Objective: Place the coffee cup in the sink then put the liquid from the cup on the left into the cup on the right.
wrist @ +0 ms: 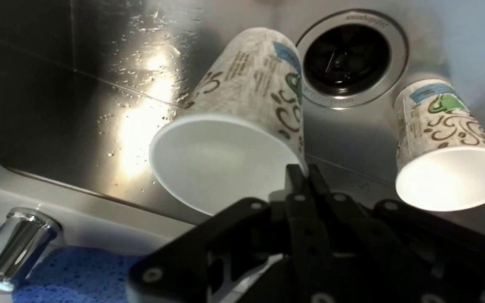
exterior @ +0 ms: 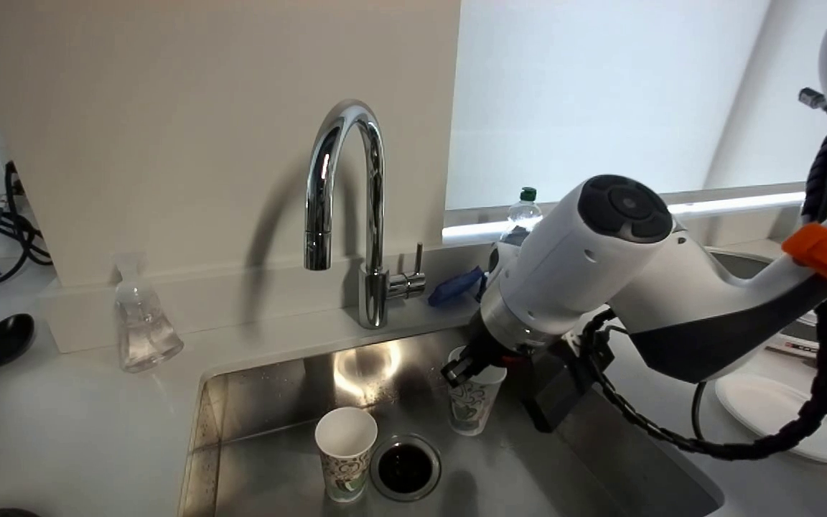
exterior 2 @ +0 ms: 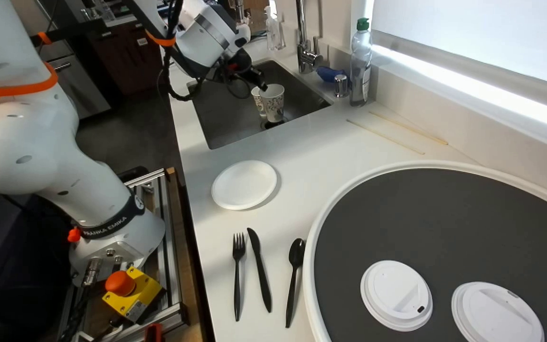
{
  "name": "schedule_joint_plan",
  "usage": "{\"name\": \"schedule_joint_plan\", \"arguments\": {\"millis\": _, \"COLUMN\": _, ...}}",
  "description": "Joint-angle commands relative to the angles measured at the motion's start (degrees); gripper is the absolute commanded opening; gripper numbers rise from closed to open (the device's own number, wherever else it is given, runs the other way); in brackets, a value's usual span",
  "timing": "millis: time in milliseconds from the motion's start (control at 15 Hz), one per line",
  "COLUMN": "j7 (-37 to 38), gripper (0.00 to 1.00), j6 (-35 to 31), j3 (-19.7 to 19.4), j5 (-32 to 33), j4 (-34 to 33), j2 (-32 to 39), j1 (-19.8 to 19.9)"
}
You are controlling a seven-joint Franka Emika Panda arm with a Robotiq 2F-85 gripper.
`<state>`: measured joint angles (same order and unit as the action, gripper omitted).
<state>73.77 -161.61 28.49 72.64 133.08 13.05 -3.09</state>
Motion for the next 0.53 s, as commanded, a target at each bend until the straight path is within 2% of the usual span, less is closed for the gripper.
{"name": "schedule_joint_plan", "arguments": {"millis": 0, "j7": 5.4, "gripper": 0.01, "j6": 1.9, "j3": -1.9, "j5": 5.9, "j4": -5.7, "j2": 7.9, "j1": -2.2}}
{"name": "schedule_joint_plan", "arguments": {"millis": 67, "j7": 2.0, "gripper": 0.01, "j6": 0.3, "j3": -0.9, "j5": 2.5, "j4": -2.3, "j2": 3.6, "j1": -0.7}}
{"name": "schedule_joint_plan", "arguments": {"millis": 133, "j7": 2.1, "gripper": 0.04, "j6": 0.3, "j3": -1.0, "j5": 2.8, "j4": -2.9, "j2": 4.9, "j1": -0.7}}
{"name": "schedule_joint_plan", "arguments": {"millis": 467, "j7": 2.5, "gripper": 0.01, "j6": 1.0, "j3": -1.0, "j5": 2.9, "j4": -3.1, "j2": 4.7, "j1": -0.8}}
